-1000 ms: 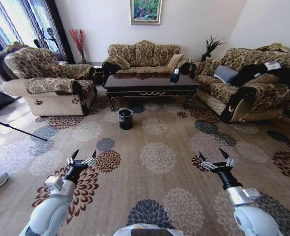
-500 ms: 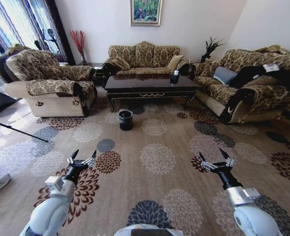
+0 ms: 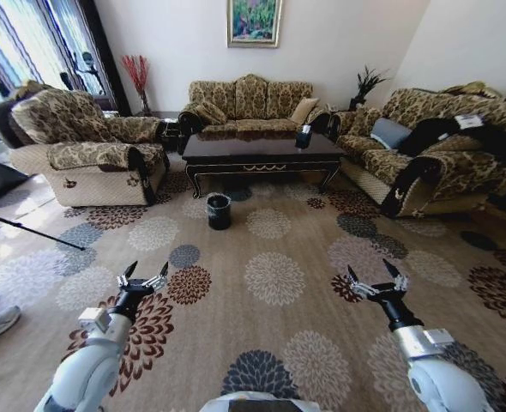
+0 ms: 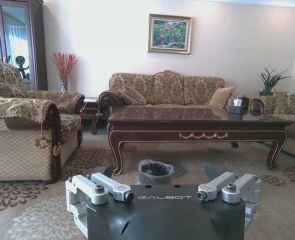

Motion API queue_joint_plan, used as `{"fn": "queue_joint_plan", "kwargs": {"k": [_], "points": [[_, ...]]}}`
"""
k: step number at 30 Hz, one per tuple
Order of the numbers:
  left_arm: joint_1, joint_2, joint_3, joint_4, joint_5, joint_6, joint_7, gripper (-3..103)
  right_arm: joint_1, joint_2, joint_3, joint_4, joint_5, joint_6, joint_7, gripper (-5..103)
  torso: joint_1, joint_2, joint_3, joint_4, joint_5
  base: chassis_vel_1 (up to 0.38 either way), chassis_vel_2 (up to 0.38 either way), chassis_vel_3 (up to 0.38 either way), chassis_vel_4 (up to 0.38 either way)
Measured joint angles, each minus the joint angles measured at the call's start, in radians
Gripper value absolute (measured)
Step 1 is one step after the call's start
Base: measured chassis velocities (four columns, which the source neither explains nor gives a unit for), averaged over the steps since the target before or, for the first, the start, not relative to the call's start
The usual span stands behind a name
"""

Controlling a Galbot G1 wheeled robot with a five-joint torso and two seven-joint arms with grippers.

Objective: Move to the front of the table and pick up the trash from the floor, then place it into the trash bin.

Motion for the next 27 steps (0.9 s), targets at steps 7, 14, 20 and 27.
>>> {"fn": "queue_joint_plan", "kwargs": {"k": [7, 14, 20, 27], "points": [[0.000, 0.000, 0.000, 0.000, 0.000, 0.000, 0.000, 100, 0.000, 0.000, 0.000, 0.000, 0.000, 0.000, 0.000, 100, 0.007, 0.016, 0.010, 0.0001, 0.0000, 0.000, 0.000, 0.000, 0.000], [0.000, 0.000, 0.000, 0.000, 0.000, 0.000, 0.000, 100, 0.000, 0.000, 0.000, 0.000, 0.000, 0.000, 0.000, 100, 0.020, 0.046, 0.026, 0.0001, 0.0000, 0.000, 0.000, 0.000, 0.000], [0.000, 0.000, 0.000, 0.000, 0.000, 0.000, 0.000, 100, 0.000, 0.000, 0.000, 0.000, 0.000, 0.000, 0.000, 100, 0.032, 0.073, 0.041, 0.0001, 0.0000, 0.000, 0.000, 0.000, 0.000], [0.000, 0.000, 0.000, 0.000, 0.000, 0.000, 0.000, 100, 0.000, 0.000, 0.000, 0.000, 0.000, 0.000, 0.000, 100, 0.043, 0.100, 0.057, 0.0001, 0.0000, 0.000, 0.000, 0.000, 0.000]]}}
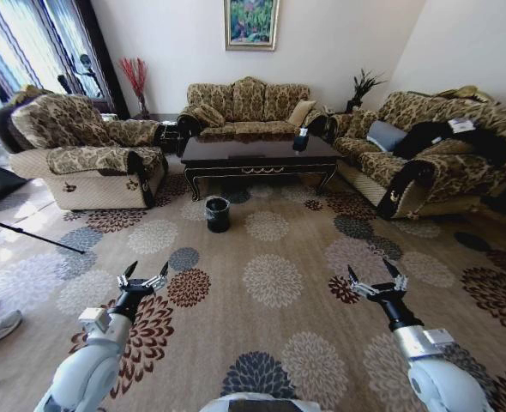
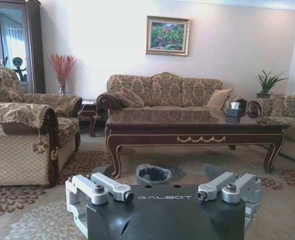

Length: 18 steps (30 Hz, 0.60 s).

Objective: Move to the front of the table and pick up the trash from the floor, then place it into the trash bin.

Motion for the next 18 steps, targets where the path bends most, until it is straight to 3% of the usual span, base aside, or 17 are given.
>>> {"fn": "queue_joint_plan", "kwargs": {"k": [18], "points": [[0.000, 0.000, 0.000, 0.000, 0.000, 0.000, 0.000, 100, 0.000, 0.000, 0.000, 0.000, 0.000, 0.000, 0.000, 100, 0.027, 0.059, 0.032, 0.0000, 0.0000, 0.000, 0.000, 0.000, 0.000]]}}
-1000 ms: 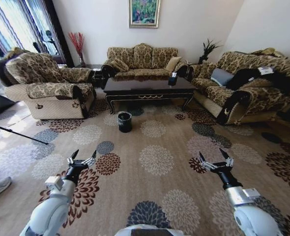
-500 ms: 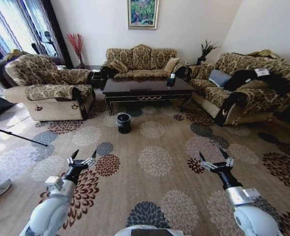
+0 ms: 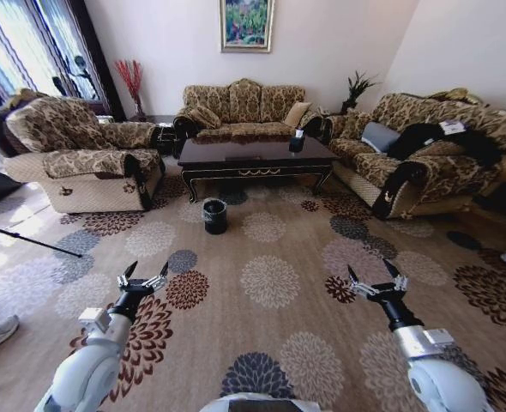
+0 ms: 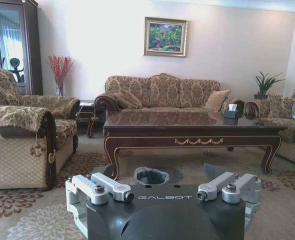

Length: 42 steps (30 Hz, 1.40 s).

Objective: Move to the front of the table and pick up the trash from the floor, then place it into the trash bin.

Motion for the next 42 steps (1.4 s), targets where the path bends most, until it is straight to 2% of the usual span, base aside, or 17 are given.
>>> {"fn": "queue_joint_plan", "kwargs": {"k": [19, 30, 42], "points": [[0.000, 0.000, 0.000, 0.000, 0.000, 0.000, 0.000, 100, 0.000, 0.000, 0.000, 0.000, 0.000, 0.000, 0.000, 100, 0.042, 0.094, 0.052, 0.0002, 0.0000, 0.000, 0.000, 0.000, 0.000], [0.000, 0.000, 0.000, 0.000, 0.000, 0.000, 0.000, 100, 0.000, 0.000, 0.000, 0.000, 0.000, 0.000, 0.000, 100, 0.058, 0.129, 0.071, 0.0000, 0.0000, 0.000, 0.000, 0.000, 0.000], [0.000, 0.000, 0.000, 0.000, 0.000, 0.000, 0.000, 100, 0.000, 0.000, 0.000, 0.000, 0.000, 0.000, 0.000, 100, 0.085, 0.189, 0.103, 0.0000, 0.0000, 0.000, 0.000, 0.000, 0.000]]}}
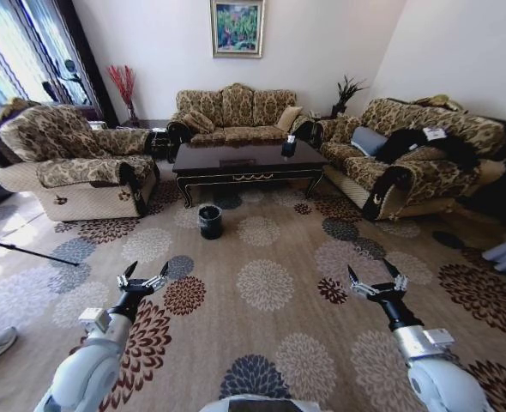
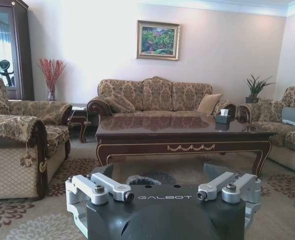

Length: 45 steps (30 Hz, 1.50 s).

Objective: Move to the front of the table and pick up the trash from the floor, then place it into the trash bin.

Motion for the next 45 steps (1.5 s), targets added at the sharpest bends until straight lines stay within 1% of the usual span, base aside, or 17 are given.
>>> {"fn": "queue_joint_plan", "kwargs": {"k": [7, 10, 12, 15, 20, 21, 24, 32, 41, 45], "points": [[0.000, 0.000, 0.000, 0.000, 0.000, 0.000, 0.000, 100, 0.000, 0.000, 0.000, 0.000, 0.000, 0.000, 0.000, 100, 0.017, 0.039, 0.022, 0.0000, 0.0000, 0.000, 0.000, 0.000, 0.000], [0.000, 0.000, 0.000, 0.000, 0.000, 0.000, 0.000, 100, 0.000, 0.000, 0.000, 0.000, 0.000, 0.000, 0.000, 100, 0.020, 0.046, 0.025, 0.0000, 0.0000, 0.000, 0.000, 0.000, 0.000], [0.000, 0.000, 0.000, 0.000, 0.000, 0.000, 0.000, 100, 0.000, 0.000, 0.000, 0.000, 0.000, 0.000, 0.000, 100, 0.029, 0.064, 0.035, 0.0000, 0.0000, 0.000, 0.000, 0.000, 0.000], [0.000, 0.000, 0.000, 0.000, 0.000, 0.000, 0.000, 100, 0.000, 0.000, 0.000, 0.000, 0.000, 0.000, 0.000, 100, 0.034, 0.074, 0.040, 0.0000, 0.0000, 0.000, 0.000, 0.000, 0.000], [0.000, 0.000, 0.000, 0.000, 0.000, 0.000, 0.000, 100, 0.000, 0.000, 0.000, 0.000, 0.000, 0.000, 0.000, 100, 0.047, 0.107, 0.059, 0.0000, 0.0000, 0.000, 0.000, 0.000, 0.000], [0.000, 0.000, 0.000, 0.000, 0.000, 0.000, 0.000, 100, 0.000, 0.000, 0.000, 0.000, 0.000, 0.000, 0.000, 100, 0.047, 0.107, 0.059, 0.0000, 0.0000, 0.000, 0.000, 0.000, 0.000], [0.000, 0.000, 0.000, 0.000, 0.000, 0.000, 0.000, 100, 0.000, 0.000, 0.000, 0.000, 0.000, 0.000, 0.000, 100, 0.058, 0.129, 0.071, 0.0000, 0.0000, 0.000, 0.000, 0.000, 0.000], [0.000, 0.000, 0.000, 0.000, 0.000, 0.000, 0.000, 100, 0.000, 0.000, 0.000, 0.000, 0.000, 0.000, 0.000, 100, 0.070, 0.157, 0.086, 0.0000, 0.0000, 0.000, 0.000, 0.000, 0.000], [0.000, 0.000, 0.000, 0.000, 0.000, 0.000, 0.000, 100, 0.000, 0.000, 0.000, 0.000, 0.000, 0.000, 0.000, 100, 0.090, 0.198, 0.108, 0.0000, 0.0000, 0.000, 0.000, 0.000, 0.000], [0.000, 0.000, 0.000, 0.000, 0.000, 0.000, 0.000, 100, 0.000, 0.000, 0.000, 0.000, 0.000, 0.000, 0.000, 100, 0.091, 0.201, 0.110, 0.0001, 0.0000, 0.000, 0.000, 0.000, 0.000]]}}
